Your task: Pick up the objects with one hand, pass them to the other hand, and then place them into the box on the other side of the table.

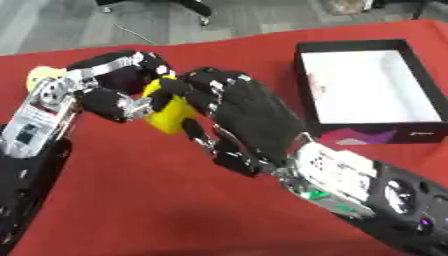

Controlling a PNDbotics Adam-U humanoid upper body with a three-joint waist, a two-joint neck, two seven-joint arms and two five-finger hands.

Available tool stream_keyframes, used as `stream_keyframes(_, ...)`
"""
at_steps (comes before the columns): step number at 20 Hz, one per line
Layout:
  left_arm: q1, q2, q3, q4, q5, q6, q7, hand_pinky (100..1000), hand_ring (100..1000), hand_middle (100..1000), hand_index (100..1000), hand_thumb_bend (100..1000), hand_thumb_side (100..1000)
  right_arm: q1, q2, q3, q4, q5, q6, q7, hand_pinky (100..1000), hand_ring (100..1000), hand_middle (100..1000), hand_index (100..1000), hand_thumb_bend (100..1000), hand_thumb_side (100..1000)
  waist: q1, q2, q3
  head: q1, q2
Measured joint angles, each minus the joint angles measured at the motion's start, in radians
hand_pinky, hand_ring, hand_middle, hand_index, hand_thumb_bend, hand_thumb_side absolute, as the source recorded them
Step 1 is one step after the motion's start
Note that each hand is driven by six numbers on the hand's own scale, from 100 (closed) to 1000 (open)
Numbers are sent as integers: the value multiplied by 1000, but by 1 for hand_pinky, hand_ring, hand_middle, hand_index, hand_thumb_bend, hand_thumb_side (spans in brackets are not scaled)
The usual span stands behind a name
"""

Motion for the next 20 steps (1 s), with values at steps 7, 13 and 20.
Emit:
stream_keyframes(7, 1, 8, -3, -19, 19, 3, 1, 567, 420, 324, 434, 100, 308, 2, 0, 6, 0, -3, 18, -5, 501, 783, 706, 949, 100, 100, 0, 0, 2, 0, 0)
stream_keyframes(13, 2, 8, -19, -24, 23, 14, 1, 567, 421, 325, 435, 100, 305, 2, 1, 6, 0, -7, 48, -61, 422, 724, 539, 762, 100, 100, 0, 0, 2, 0, 0)
stream_keyframes(20, -1, -1, -30, -28, 23, 17, 0, 570, 423, 326, 437, 100, 305, 6, 1, 13, 0, -41, 84, -172, 365, 687, 455, 586, 100, 100, 0, 0, 3, 0, 0)
